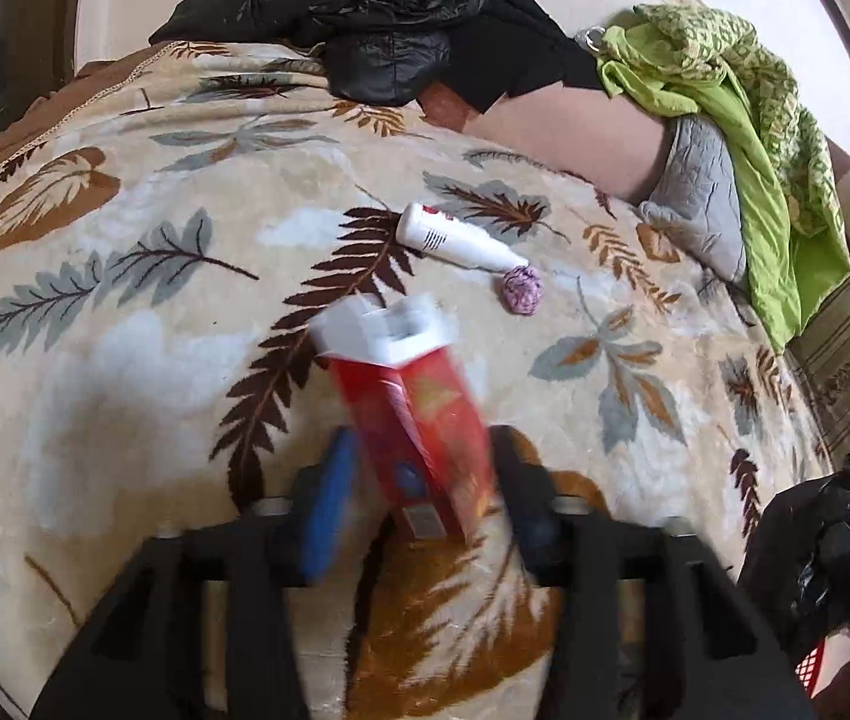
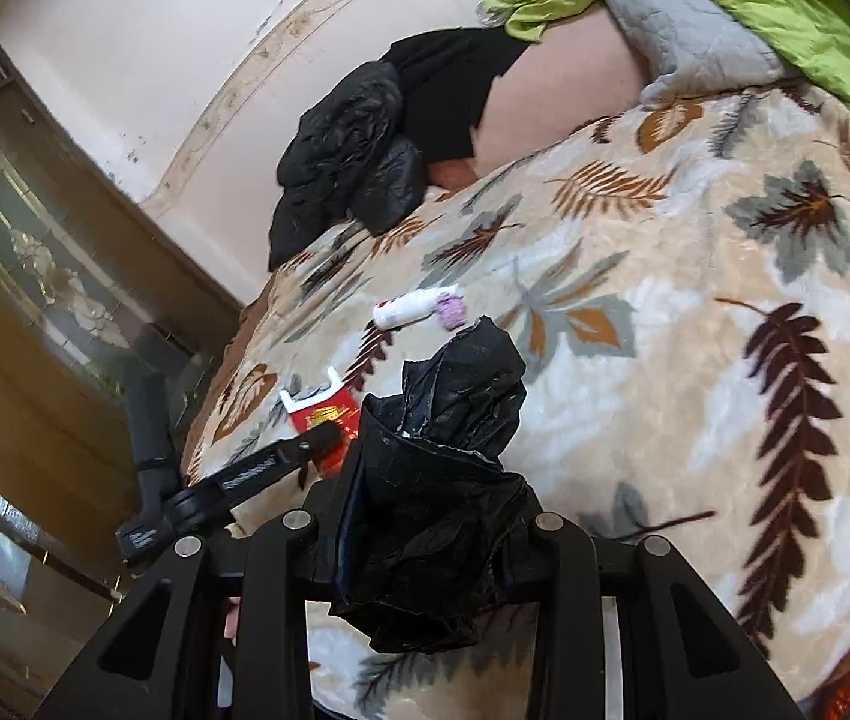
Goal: Collect trash
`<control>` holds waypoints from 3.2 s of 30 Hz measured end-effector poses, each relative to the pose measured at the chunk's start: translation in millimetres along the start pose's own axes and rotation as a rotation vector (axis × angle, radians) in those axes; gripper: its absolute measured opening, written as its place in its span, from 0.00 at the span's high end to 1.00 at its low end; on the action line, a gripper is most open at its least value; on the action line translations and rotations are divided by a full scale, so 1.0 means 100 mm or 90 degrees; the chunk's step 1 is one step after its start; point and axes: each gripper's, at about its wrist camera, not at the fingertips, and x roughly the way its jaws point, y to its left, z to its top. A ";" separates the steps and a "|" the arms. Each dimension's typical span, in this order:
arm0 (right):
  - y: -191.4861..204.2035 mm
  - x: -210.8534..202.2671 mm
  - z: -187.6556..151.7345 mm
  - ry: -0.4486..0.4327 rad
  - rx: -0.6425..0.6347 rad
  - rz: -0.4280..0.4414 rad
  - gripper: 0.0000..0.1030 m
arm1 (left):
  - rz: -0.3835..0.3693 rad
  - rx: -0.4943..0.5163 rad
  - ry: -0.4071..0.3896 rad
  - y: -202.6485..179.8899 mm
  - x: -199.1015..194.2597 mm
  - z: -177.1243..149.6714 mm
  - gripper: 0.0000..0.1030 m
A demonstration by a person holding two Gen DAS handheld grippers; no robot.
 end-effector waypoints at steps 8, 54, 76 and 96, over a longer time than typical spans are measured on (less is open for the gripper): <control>-0.19 -0.20 0.05 -0.031 0.019 -0.015 0.64 | 0.113 0.053 0.002 -0.35 0.21 0.03 0.36; -0.22 -0.26 0.06 -0.038 0.014 -0.008 0.64 | 0.222 -0.019 0.114 -0.27 0.57 0.18 0.37; -0.03 -0.30 -0.01 -0.057 -0.032 -0.042 0.64 | 0.071 0.146 -0.086 -0.72 -0.75 -0.42 0.49; 0.08 -0.45 -0.19 -0.052 -0.067 -0.061 0.64 | 0.102 0.240 -0.151 -0.94 -0.84 -0.72 0.49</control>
